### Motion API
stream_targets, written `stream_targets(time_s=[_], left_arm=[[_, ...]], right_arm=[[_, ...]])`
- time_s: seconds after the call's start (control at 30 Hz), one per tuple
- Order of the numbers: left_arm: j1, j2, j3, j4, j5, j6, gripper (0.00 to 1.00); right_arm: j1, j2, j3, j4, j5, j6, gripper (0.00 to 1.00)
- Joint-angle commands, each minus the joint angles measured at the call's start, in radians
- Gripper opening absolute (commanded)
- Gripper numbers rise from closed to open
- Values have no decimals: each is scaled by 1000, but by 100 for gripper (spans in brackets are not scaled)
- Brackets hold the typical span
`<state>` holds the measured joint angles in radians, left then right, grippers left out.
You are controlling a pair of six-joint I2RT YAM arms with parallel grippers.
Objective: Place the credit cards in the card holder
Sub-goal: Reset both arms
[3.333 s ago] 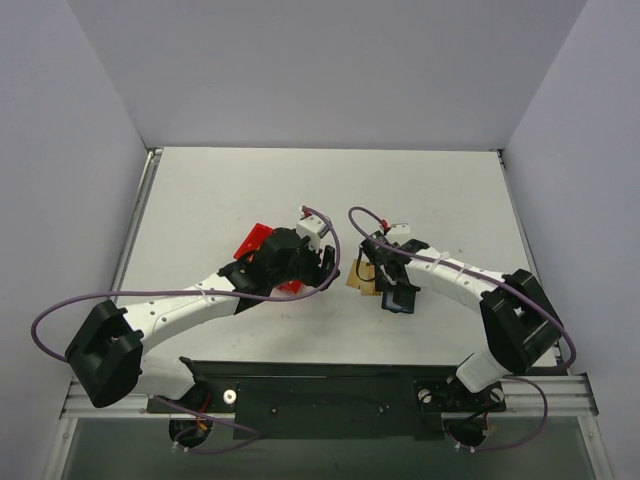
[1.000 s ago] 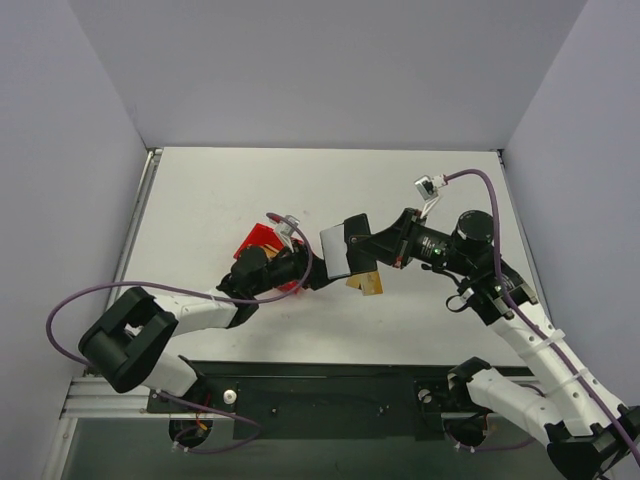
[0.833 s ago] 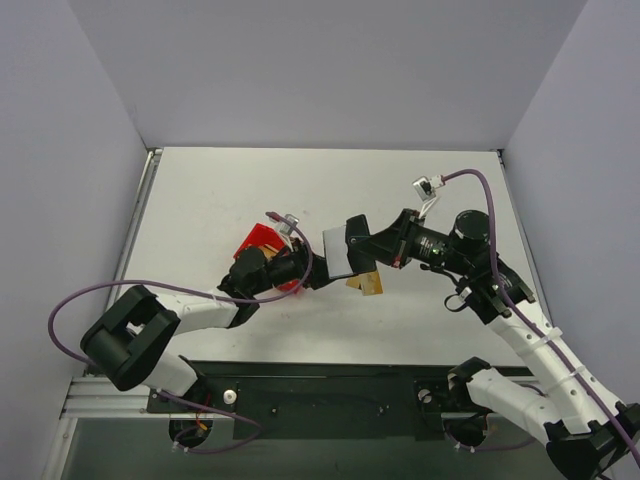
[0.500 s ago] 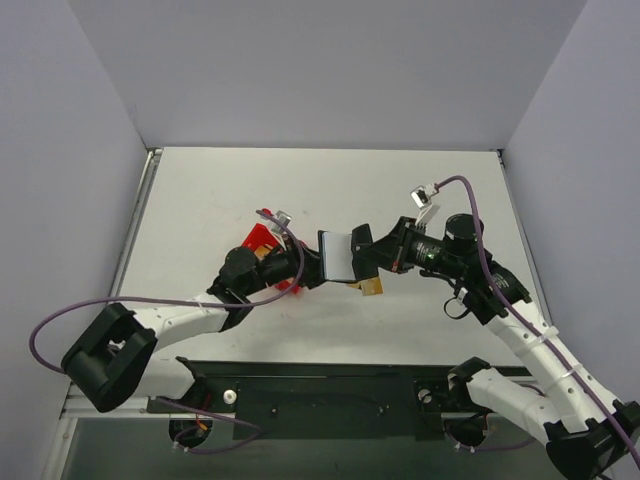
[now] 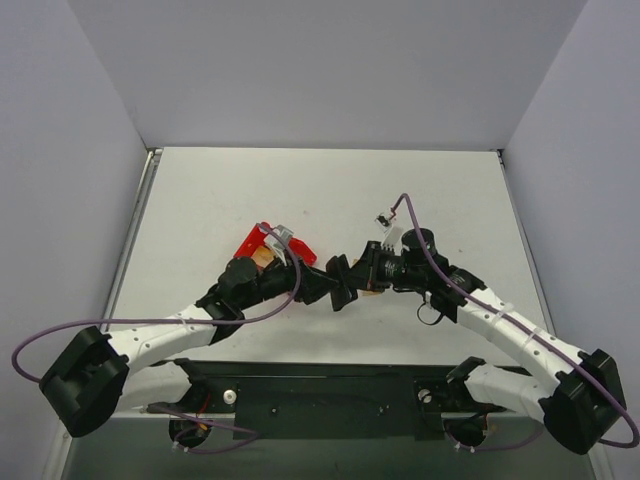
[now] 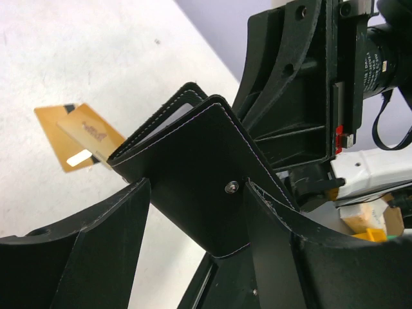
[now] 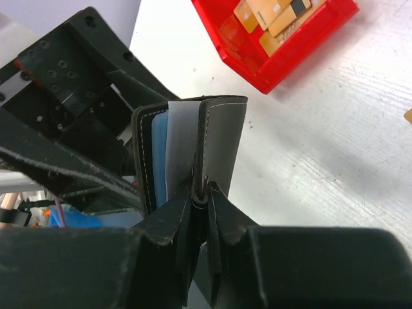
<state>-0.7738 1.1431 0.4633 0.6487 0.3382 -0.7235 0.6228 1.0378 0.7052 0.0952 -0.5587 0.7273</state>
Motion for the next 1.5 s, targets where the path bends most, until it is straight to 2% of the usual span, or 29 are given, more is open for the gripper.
stream_targets(time_s=[0.0, 0.33, 0.63, 0.73, 0.83, 1.1, 1.27, 1.47], left_arm=[[-48, 33, -6, -55, -50, 44, 70], [-117, 124, 11, -172, -156, 65, 69], [-183, 371, -12, -32, -153, 16, 64], [-197, 418, -6, 8, -148, -1, 62], [-202, 454, 8, 31, -140, -10, 62], [-206, 471, 83, -21, -128, 24, 61], [-206, 478, 135, -56, -122, 45, 61], [-205, 477, 189, -103, -126, 79, 61]], right_arm=[[12, 60, -62, 244, -38, 78, 6], [15, 192, -248, 443, -17, 158, 9], [14, 306, -328, 497, 29, 162, 13], [17, 306, -325, 421, 66, 136, 20], [17, 265, -305, 322, 155, 91, 32], [17, 116, -231, 25, 364, -32, 48], [11, 33, -191, -92, 477, -78, 52], [-6, 25, -165, -176, 556, -109, 52]])
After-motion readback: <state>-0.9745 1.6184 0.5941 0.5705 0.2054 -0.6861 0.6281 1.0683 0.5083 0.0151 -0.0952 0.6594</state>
